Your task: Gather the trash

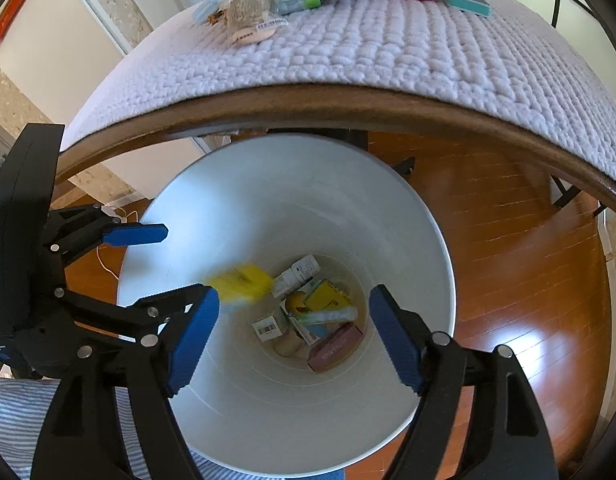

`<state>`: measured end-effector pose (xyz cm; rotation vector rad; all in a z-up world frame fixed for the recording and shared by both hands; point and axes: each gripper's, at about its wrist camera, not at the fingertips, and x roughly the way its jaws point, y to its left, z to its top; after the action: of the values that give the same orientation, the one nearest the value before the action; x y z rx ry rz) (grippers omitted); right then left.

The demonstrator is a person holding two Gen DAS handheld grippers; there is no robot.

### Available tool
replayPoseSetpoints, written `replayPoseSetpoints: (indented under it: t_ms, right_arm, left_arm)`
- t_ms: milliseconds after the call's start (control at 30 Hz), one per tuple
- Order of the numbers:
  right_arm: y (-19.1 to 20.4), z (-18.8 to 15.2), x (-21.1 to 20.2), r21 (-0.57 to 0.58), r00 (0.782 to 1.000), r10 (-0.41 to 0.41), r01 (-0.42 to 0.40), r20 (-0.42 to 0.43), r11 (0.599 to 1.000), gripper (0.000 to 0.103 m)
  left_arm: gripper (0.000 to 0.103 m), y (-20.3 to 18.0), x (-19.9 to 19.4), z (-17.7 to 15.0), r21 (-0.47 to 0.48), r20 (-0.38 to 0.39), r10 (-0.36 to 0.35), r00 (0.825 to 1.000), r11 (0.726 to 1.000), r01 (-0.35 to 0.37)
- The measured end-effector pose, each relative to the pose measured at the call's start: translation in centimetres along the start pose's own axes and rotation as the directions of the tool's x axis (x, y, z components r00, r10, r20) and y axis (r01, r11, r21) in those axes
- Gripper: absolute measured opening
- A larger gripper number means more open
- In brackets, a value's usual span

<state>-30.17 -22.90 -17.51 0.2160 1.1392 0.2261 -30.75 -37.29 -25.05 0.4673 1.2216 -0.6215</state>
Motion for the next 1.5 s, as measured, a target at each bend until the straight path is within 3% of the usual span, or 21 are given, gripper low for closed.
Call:
replayPoseSetpoints:
  t_ms: [733,1233,1500]
  right_arm:
    - [-0.4,0.1,-3.6,0.011,0.999,-0.012,0.011,0.051,1.0,0.078]
    - [-0.5,2.0,-8.6,0.014,0.986,-0.037,0.036,0.161,0.999,0.078]
    - [-2.3,4.3,-10.2,0.063,0.967,-0.104,0.092,0.233,0.994,0.083]
  left_arm:
    - [0.077,0.1,-2.2,0.2,0.008,0.034,0.001,0.999,1.0,-0.001]
    - [0.077,1.1,-8.1,2.0,-0.043,0.174,-0.004,0.985,0.999,0.011]
    - [0.084,4.3,-10.4,4.6,-0.167,0.255,0.079,0.964,0.985,-0.037]
